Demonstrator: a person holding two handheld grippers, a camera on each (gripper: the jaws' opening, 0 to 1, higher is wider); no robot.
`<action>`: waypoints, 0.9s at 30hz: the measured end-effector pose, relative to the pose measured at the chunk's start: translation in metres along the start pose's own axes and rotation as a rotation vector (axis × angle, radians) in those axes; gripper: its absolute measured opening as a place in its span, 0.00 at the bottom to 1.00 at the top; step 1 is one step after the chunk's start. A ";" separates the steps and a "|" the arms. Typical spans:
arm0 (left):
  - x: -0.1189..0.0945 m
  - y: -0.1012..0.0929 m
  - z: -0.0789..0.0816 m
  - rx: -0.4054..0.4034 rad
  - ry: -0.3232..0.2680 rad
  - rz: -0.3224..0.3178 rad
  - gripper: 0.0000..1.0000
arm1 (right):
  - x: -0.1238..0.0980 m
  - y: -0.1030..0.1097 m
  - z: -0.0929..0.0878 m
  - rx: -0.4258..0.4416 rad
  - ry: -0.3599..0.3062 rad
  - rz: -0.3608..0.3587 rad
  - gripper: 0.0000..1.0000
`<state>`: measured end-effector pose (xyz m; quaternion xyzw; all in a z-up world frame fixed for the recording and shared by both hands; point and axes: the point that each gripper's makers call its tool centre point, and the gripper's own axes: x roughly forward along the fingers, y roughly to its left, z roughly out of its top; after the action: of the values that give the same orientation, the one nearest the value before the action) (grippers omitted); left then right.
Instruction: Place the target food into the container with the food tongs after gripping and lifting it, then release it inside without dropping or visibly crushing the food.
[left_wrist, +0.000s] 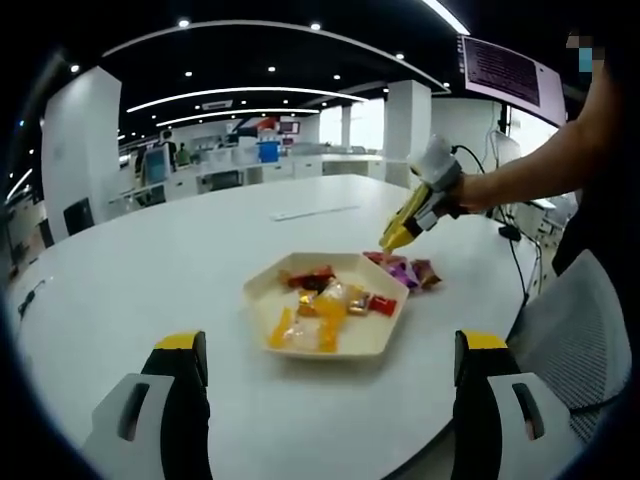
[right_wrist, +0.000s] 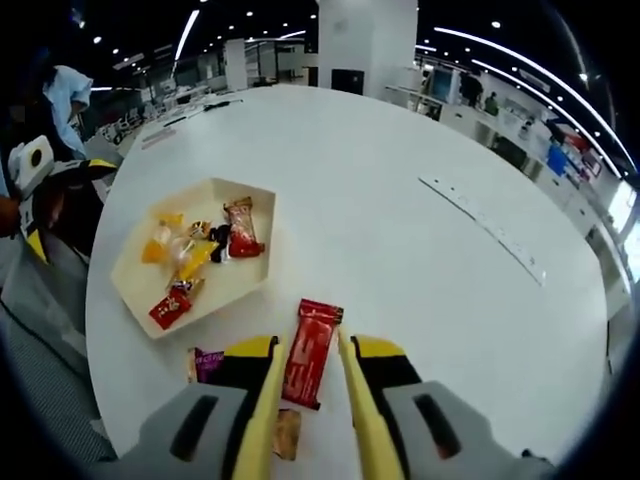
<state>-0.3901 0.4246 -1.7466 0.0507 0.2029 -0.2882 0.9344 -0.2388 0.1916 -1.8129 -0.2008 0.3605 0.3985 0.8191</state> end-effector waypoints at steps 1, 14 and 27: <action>0.000 0.000 0.000 -0.001 0.000 0.000 1.00 | 0.002 0.000 -0.002 -0.002 0.007 0.000 0.28; 0.000 0.001 0.001 -0.004 -0.004 0.005 1.00 | 0.002 0.000 -0.017 -0.057 0.076 0.027 0.28; 0.000 0.001 0.001 -0.007 -0.003 0.009 1.00 | 0.011 0.001 -0.021 -0.047 0.119 0.023 0.29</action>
<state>-0.3894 0.4257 -1.7456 0.0480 0.2024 -0.2834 0.9362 -0.2444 0.1850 -1.8349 -0.2392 0.4012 0.4035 0.7868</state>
